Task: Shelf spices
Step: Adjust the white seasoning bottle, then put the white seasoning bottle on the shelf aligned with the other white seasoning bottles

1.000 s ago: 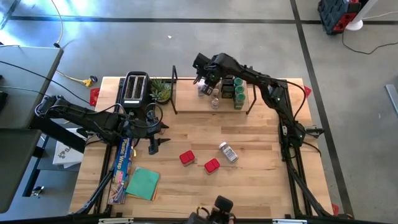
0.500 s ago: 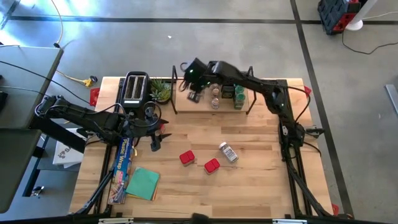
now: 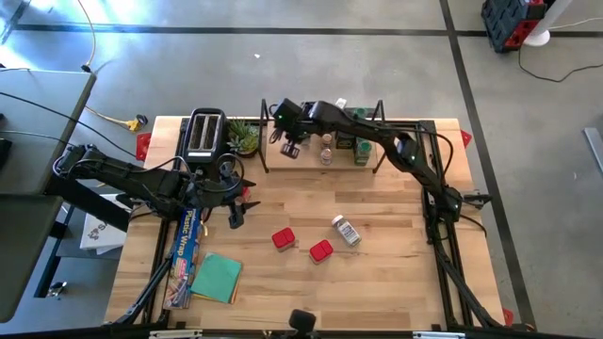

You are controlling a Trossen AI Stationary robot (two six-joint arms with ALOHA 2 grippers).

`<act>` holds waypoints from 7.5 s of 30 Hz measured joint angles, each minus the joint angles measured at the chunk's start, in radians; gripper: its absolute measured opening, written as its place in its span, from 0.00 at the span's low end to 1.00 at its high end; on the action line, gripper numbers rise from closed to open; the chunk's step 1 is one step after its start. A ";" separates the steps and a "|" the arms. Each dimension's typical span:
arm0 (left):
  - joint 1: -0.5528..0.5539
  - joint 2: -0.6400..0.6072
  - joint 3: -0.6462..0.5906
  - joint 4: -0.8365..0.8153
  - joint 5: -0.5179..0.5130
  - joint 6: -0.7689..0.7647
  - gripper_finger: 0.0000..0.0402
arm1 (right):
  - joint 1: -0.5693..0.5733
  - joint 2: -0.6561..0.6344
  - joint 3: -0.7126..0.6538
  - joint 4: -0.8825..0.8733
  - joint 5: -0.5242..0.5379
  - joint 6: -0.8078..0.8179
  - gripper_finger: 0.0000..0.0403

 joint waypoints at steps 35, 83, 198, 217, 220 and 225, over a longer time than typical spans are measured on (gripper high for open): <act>-0.001 0.000 0.000 -0.006 0.002 -0.002 0.66 | 0.034 -0.140 0.002 0.012 0.112 -0.035 0.04; 0.592 0.556 0.338 0.285 0.387 0.296 0.02 | 0.464 -0.973 -1.699 1.398 0.431 0.456 0.00; 0.314 -0.063 -0.077 0.058 -0.001 0.068 0.00 | 0.705 -0.683 -1.324 0.609 0.631 1.077 0.47; 0.306 -0.063 -0.076 0.090 -0.006 0.088 0.00 | 0.712 -0.543 -1.739 1.817 0.823 0.488 0.47; 0.306 -0.064 -0.076 0.094 -0.006 0.089 0.00 | 0.715 -0.535 -1.738 1.818 0.828 0.490 0.47; 0.306 -0.063 -0.076 0.093 0.000 0.090 0.00 | 0.723 -0.532 -1.737 1.816 0.818 0.499 0.60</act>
